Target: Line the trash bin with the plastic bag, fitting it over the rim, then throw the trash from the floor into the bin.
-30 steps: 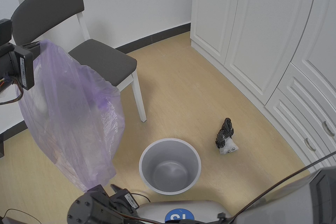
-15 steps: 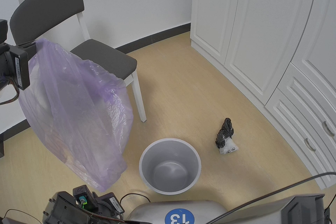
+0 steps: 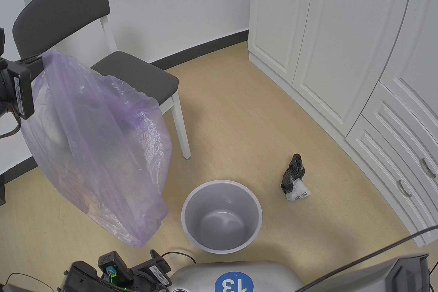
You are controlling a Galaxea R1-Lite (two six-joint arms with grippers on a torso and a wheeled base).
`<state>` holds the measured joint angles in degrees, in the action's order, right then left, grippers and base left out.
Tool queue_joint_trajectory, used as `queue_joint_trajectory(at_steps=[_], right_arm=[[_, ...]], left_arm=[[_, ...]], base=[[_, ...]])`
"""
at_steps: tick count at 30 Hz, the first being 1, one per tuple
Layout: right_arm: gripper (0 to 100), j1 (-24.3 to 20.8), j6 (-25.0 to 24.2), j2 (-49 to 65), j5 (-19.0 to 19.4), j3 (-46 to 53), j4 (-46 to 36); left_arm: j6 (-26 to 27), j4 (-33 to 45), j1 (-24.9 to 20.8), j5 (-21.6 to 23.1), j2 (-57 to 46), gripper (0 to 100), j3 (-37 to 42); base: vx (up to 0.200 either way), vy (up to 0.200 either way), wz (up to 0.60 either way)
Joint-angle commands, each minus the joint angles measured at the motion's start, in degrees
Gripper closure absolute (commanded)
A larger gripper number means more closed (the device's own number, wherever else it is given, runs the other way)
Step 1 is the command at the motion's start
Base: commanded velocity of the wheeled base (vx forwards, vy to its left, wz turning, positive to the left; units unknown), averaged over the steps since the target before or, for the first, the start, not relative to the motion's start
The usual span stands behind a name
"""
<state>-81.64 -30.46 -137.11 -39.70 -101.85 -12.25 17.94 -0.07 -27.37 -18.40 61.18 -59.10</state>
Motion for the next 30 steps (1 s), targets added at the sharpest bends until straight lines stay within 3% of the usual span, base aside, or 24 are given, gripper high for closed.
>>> queue_joint_trajectory(at_steps=[1, 7, 23, 30], right_arm=[[0, 1.2, -1.1, -2.2, -0.4, -3.7, -0.1], [0, 3.2, -4.0, -7.5, -2.4, -12.7, -6.2], [0, 6.6, -6.8, -7.6, -5.4, -12.7, -9.4], [0, 2.9, -9.8, -3.9, -4.9, -12.7, -15.9]], left_arm=[[0.0, -0.1, -0.1, 0.0, -0.1, 100, 0.5], [0.0, -0.3, -0.1, 0.1, -0.4, 100, 0.6], [-0.9, -0.4, -0.1, 0.2, -1.3, 100, 1.0], [-1.0, -0.1, -0.1, 0.1, -2.0, 100, 1.3]], base=[[0.000, 0.000, 0.00], [0.000, 0.000, 0.00], [0.000, 0.000, 0.00], [0.000, 0.000, 0.00]])
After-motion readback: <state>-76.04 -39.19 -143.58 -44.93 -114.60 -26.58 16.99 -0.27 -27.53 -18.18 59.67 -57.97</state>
